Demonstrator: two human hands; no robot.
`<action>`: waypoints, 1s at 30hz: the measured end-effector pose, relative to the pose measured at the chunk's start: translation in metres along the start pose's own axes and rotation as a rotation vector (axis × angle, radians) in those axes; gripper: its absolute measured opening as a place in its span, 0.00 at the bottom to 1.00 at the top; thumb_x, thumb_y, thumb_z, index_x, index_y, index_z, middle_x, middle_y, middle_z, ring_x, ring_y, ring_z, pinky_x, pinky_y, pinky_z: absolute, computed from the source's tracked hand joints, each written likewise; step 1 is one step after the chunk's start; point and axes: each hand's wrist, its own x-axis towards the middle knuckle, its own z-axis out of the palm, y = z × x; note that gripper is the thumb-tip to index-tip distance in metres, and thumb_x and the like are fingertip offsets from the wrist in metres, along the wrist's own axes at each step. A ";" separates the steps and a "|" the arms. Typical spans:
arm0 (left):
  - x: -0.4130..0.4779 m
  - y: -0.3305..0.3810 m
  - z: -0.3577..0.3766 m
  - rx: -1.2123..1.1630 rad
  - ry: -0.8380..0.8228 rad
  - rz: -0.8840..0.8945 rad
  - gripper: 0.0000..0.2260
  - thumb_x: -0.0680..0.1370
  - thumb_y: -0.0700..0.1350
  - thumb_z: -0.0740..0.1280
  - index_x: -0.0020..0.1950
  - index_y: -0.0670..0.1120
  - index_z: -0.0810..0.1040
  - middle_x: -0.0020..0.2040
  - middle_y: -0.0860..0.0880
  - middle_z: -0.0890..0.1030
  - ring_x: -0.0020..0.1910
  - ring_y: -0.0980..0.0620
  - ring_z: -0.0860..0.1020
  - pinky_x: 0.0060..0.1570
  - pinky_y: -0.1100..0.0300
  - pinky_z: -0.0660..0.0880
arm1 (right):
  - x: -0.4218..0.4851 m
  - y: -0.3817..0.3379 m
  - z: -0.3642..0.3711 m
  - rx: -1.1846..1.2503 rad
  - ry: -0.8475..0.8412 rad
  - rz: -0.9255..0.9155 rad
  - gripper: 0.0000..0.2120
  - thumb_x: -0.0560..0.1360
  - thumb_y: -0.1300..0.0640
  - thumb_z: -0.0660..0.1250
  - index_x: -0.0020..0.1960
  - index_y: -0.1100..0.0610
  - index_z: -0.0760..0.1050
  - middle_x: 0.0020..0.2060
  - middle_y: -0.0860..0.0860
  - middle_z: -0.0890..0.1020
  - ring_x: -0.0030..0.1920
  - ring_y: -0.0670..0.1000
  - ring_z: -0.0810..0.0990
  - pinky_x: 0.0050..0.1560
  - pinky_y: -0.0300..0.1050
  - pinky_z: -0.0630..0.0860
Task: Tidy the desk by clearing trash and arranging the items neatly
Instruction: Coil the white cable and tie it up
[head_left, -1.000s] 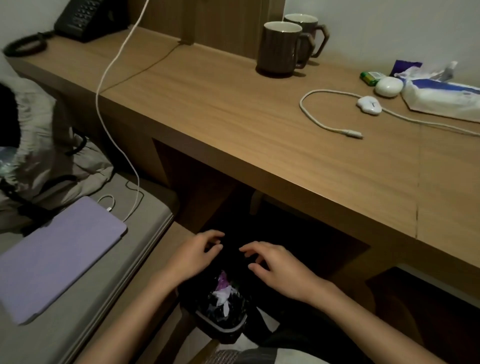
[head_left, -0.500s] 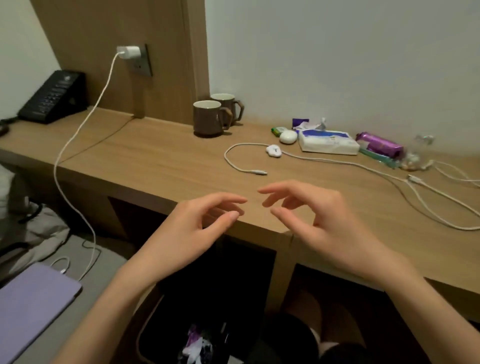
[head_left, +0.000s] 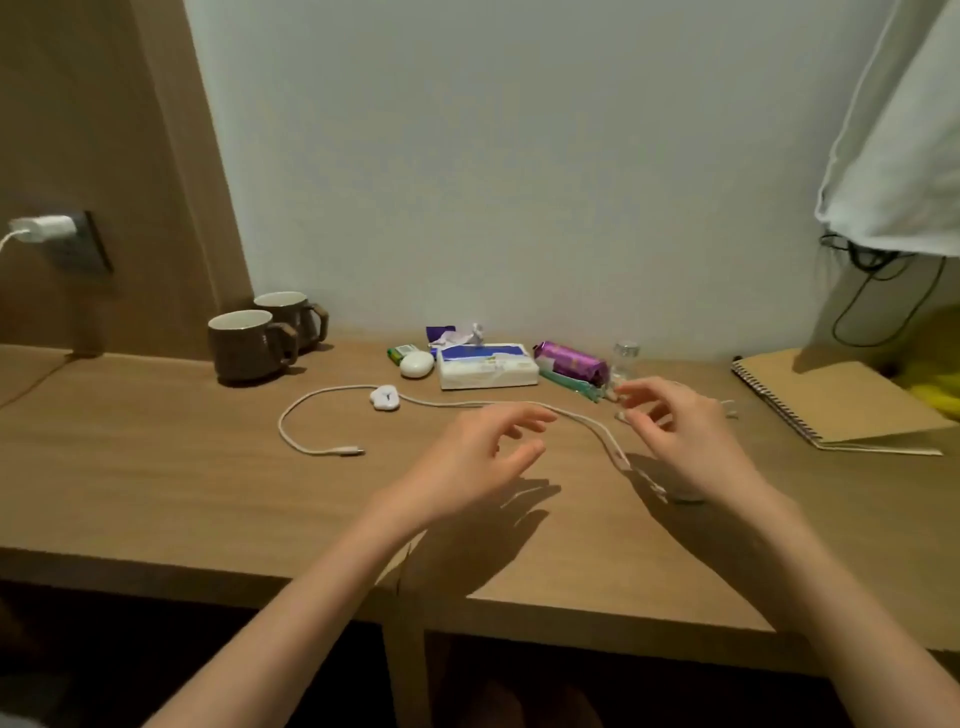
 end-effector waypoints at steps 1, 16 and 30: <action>0.010 0.001 0.010 0.016 -0.024 0.007 0.15 0.78 0.49 0.63 0.65 0.55 0.72 0.61 0.57 0.77 0.58 0.61 0.74 0.59 0.57 0.75 | 0.004 0.014 -0.001 -0.025 0.010 0.044 0.12 0.77 0.60 0.65 0.59 0.53 0.77 0.49 0.47 0.80 0.44 0.47 0.78 0.47 0.45 0.78; 0.091 -0.013 0.088 0.279 -0.207 0.325 0.13 0.72 0.60 0.67 0.52 0.56 0.80 0.47 0.53 0.74 0.50 0.56 0.68 0.57 0.57 0.64 | 0.025 0.106 0.018 -0.198 -0.060 0.380 0.09 0.73 0.48 0.69 0.36 0.49 0.74 0.41 0.50 0.79 0.49 0.54 0.77 0.47 0.49 0.72; 0.110 -0.042 0.049 0.314 0.082 0.358 0.15 0.74 0.57 0.64 0.57 0.55 0.81 0.43 0.56 0.78 0.44 0.56 0.69 0.38 0.64 0.67 | 0.038 0.046 0.006 0.403 -0.014 0.259 0.05 0.81 0.59 0.58 0.53 0.57 0.72 0.38 0.51 0.80 0.28 0.40 0.72 0.30 0.33 0.68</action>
